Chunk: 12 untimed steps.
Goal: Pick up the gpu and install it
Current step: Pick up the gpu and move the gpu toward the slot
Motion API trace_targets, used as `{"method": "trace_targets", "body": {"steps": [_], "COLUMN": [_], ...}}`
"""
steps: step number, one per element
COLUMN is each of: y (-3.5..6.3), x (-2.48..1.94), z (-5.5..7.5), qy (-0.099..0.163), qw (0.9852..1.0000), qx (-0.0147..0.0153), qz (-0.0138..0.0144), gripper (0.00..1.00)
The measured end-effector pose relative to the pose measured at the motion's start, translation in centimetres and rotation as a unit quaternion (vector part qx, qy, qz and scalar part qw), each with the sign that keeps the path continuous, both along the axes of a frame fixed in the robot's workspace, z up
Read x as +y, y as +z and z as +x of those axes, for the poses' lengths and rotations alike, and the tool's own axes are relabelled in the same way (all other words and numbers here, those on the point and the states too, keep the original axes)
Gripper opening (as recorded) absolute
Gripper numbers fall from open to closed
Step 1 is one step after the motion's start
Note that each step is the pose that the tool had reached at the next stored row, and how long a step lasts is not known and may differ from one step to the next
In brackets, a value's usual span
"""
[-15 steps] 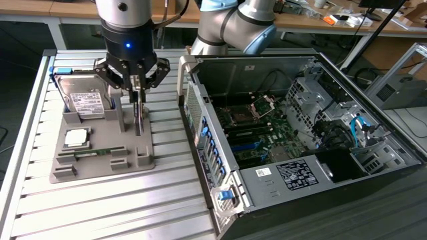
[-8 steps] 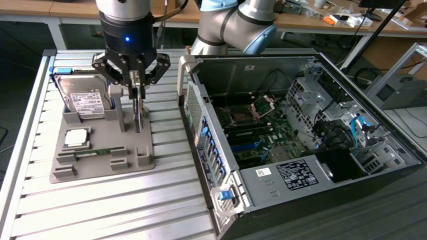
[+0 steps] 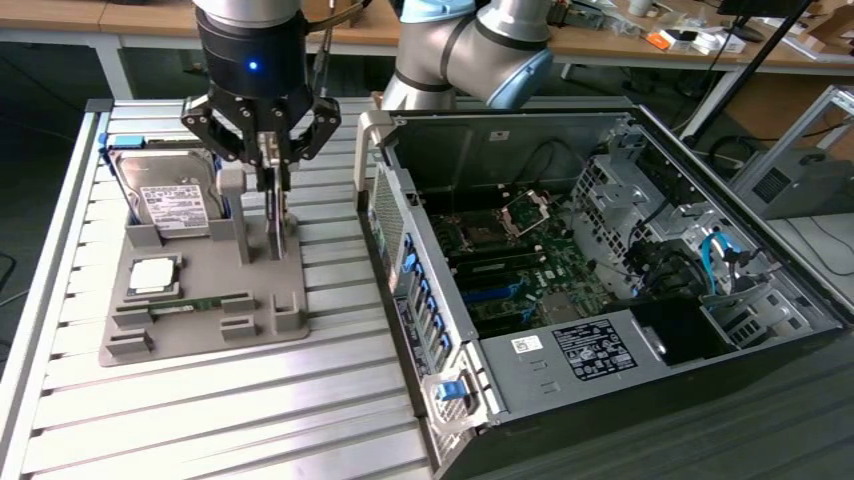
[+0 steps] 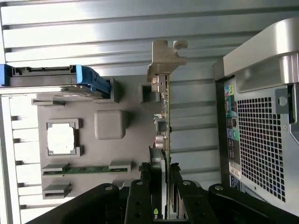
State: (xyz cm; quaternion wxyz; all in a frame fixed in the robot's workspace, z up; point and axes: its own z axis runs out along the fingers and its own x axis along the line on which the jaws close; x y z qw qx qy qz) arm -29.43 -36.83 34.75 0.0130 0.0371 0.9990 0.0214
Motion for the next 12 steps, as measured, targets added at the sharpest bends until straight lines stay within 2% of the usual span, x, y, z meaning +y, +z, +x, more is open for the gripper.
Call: {"method": "trace_targets", "body": {"steps": [12], "y": [1.61], "x": [0.0], "z": [0.0], "qy": [0.0], "qw": [1.0], "qx": [0.0], "qz": [0.0002], "gripper": [0.27]}}
